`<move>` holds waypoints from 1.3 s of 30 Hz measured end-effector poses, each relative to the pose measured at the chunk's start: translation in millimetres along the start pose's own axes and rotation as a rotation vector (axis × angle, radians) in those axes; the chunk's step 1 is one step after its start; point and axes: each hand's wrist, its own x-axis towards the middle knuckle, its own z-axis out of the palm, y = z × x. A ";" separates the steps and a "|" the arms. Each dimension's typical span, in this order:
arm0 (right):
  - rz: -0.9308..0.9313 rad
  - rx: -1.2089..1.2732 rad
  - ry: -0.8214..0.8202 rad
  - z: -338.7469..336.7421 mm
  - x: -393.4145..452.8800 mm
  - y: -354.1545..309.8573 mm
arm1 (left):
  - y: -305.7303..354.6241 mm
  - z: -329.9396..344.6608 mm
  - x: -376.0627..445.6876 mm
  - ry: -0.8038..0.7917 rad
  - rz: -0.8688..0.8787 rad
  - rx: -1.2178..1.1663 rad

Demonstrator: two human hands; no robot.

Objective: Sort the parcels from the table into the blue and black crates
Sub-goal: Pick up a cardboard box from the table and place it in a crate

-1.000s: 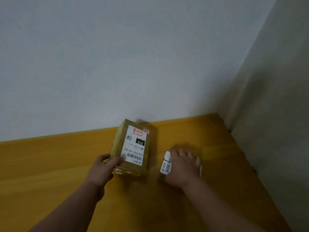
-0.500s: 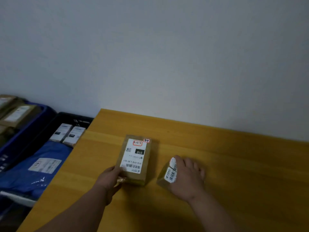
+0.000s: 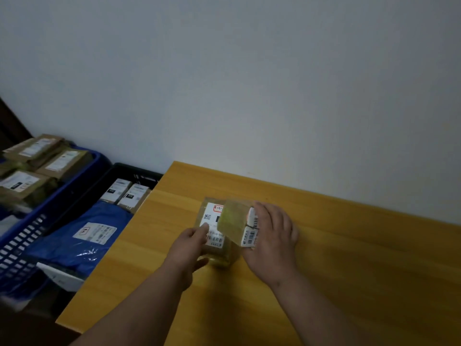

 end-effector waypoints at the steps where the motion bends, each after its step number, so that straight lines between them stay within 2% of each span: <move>1: -0.061 0.018 0.016 -2.2 -1.2 -1.6 | 5.9 4.5 -6.0 -0.062 -0.029 -0.037; 5: -0.314 0.006 -0.001 -5.7 -16.1 -15.2 | 17.6 9.1 -17.2 -0.209 -0.155 -0.206; 10: -0.479 0.014 -0.051 -10.3 -22.3 -39.9 | 13.2 -13.4 -24.3 -0.299 -0.280 -0.359; 12: -0.354 0.061 -0.021 -8.5 -17.1 -51.5 | 14.6 -25.1 -25.2 -0.336 -0.318 -0.452; 13: -0.189 0.133 -0.002 -6.4 -13.4 -58.1 | 16.8 -31.5 -26.1 -0.365 -0.326 -0.502; 16: 0.402 0.525 0.084 1.7 2.6 -81.0 | 25.4 -59.3 -20.7 -0.448 -0.343 -0.634; 18: 0.557 0.814 0.055 10.6 10.6 -104.5 | 32.1 -85.7 -14.7 -0.485 -0.361 -0.673; 20: 0.620 0.971 -0.022 25.2 16.3 -133.5 | 40.3 -114.5 -8.4 -0.528 -0.351 -0.689; 25: 0.660 1.146 -0.170 60.7 23.8 -191.4 | 52.9 -170.8 3.3 -0.630 -0.341 -0.687; 30: 0.638 1.264 -0.188 71.2 27.7 -218.7 | 58.8 -200.8 13.7 -0.651 -0.407 -0.674; 33: 0.697 1.385 -0.205 71.4 34.1 -222.9 | 66.1 -210.7 20.2 -0.655 -0.444 -0.600; 36: 0.737 1.483 -0.273 76.8 37.8 -218.3 | 68.5 -217.0 28.3 -0.570 -0.471 -0.497; 39: 0.744 1.536 -0.331 84.6 41.9 -220.0 | 70.9 -221.3 34.3 -0.400 -0.375 -0.555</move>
